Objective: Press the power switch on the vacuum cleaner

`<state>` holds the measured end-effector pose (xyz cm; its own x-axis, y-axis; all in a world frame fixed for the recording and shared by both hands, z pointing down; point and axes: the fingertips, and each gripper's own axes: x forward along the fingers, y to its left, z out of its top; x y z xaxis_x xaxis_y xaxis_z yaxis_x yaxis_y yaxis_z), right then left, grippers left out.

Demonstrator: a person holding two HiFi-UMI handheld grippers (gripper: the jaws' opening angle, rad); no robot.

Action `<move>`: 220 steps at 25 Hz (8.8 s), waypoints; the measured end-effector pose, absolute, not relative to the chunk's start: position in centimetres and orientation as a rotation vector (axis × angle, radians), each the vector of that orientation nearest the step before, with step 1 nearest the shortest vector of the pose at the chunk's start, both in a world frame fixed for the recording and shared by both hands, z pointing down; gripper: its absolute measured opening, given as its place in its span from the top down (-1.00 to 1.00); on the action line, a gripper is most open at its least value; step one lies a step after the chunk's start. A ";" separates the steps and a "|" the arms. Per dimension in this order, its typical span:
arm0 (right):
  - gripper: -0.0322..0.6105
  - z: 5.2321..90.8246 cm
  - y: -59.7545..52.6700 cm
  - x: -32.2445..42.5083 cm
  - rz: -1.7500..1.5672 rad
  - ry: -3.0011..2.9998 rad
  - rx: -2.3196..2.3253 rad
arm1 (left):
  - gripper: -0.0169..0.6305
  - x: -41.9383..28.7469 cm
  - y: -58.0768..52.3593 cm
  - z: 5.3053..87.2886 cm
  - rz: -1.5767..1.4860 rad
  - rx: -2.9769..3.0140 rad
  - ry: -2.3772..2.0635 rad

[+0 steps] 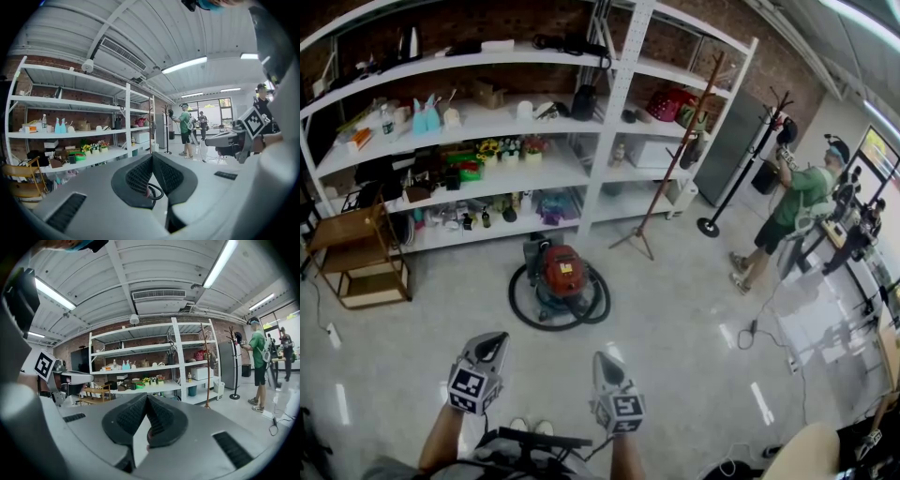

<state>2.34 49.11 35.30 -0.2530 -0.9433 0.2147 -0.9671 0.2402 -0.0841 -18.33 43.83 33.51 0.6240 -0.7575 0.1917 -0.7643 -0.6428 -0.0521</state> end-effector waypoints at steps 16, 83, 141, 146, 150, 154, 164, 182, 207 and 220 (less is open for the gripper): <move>0.86 35.9 45.8 4.0 0.321 -2.397 1.799 | 0.92 -15.7 41.1 34.5 0.314 2.786 -1.309; 0.87 36.4 4.5 9.0 0.399 -2.372 1.801 | 0.92 -11.0 -1.8 35.2 0.344 2.751 -1.291; 0.86 51.4 -9.0 10.0 0.500 -2.408 1.599 | 0.92 -5.4 -15.1 49.7 0.559 2.754 -1.163; 0.86 54.2 -9.3 9.4 0.525 -2.417 1.592 | 0.92 -5.3 -15.4 52.4 0.560 2.749 -1.135; 0.86 56.8 -9.7 9.3 0.544 -2.411 1.586 | 0.92 -5.5 -15.3 55.2 0.576 2.735 -1.121; 0.86 59.2 -9.6 9.0 0.575 -2.405 1.579 | 0.92 -5.4 -14.5 58.0 0.600 2.718 -1.091; 0.86 64.3 -9.6 8.7 0.572 -2.417 1.577 | 0.92 -4.5 -13.7 63.0 0.599 2.731 -1.033; 0.87 73.3 -9.3 7.9 0.619 -2.425 1.519 | 0.92 -4.4 -12.7 71.3 0.623 2.699 -1.014; 0.86 83.2 -11.7 9.1 0.648 -2.393 1.552 | 0.92 -3.4 -11.3 73.9 0.650 2.733 -0.948; 0.86 86.9 -12.8 9.1 0.626 -2.377 1.532 | 0.92 -3.8 -10.9 74.4 0.631 2.722 -0.968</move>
